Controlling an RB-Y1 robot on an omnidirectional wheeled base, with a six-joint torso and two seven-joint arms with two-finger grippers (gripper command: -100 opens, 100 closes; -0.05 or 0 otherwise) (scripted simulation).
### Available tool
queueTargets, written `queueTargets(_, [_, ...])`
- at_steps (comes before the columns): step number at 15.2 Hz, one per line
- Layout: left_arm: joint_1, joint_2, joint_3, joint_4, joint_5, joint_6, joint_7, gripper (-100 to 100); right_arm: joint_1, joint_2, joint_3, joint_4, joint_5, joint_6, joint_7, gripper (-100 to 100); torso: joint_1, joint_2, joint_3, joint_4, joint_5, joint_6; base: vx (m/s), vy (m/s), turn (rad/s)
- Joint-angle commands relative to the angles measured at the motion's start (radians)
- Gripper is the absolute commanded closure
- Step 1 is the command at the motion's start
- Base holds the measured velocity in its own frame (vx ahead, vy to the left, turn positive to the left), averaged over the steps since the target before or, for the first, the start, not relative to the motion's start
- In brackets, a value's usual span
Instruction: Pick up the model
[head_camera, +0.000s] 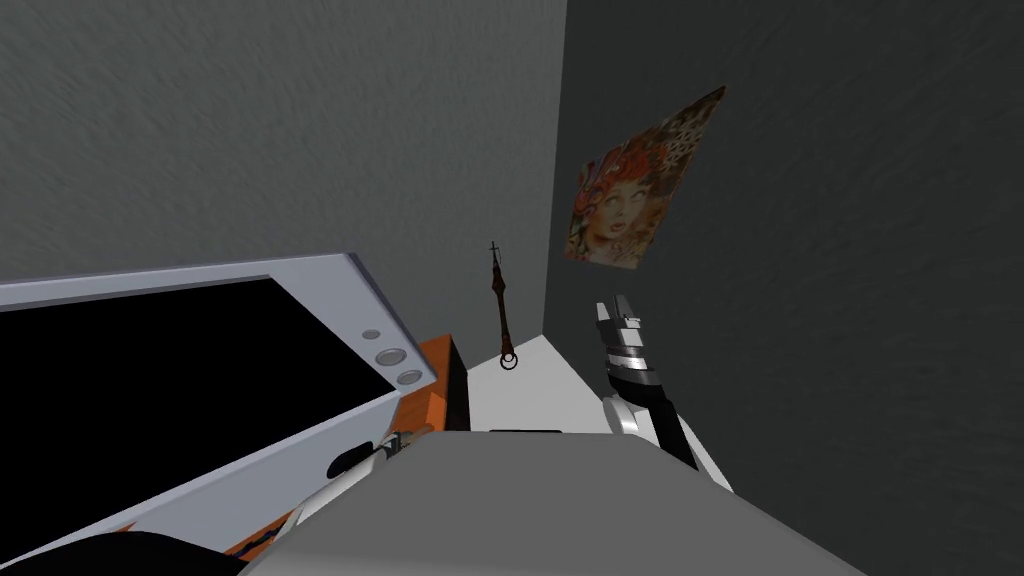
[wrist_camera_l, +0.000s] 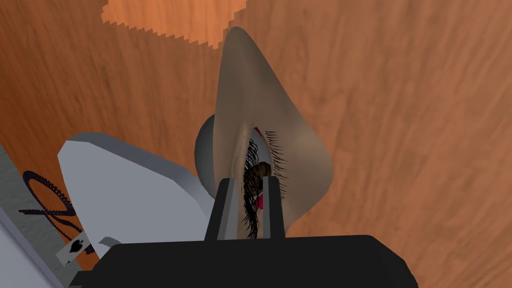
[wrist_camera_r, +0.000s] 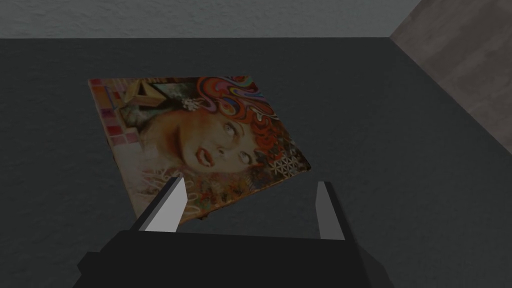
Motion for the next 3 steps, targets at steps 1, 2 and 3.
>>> queueTargets(1, [0.015, 0.001, 0.006, -0.031, 0.009, 0.025, -0.002, 100, 0.0, 0.0, 0.0, 0.0, 0.0, 0.0, 0.0, 0, 0.0, 0.0, 0.0, 0.0, 0.0, 0.0, 0.0, 0.0, 0.0])
queueTargets(2, [0.019, 0.002, 0.008, -0.041, 0.011, 0.033, -0.002, 100, 0.0, 0.0, 0.0, 0.0, 0.0, 0.0, 0.0, 0, 0.0, 0.0, 0.0, 0.0, 0.0, 0.0, -0.003, 0.0, -0.011])
queueTargets(3, [0.012, 0.002, 0.006, -0.025, 0.008, 0.021, -0.002, 100, 0.0, 0.0, 0.0, 0.0, 0.0, 0.0, 0.0, 0, 0.0, 0.0, 0.0, 0.0, 0.0, 0.0, 0.0, 0.0, 0.0])
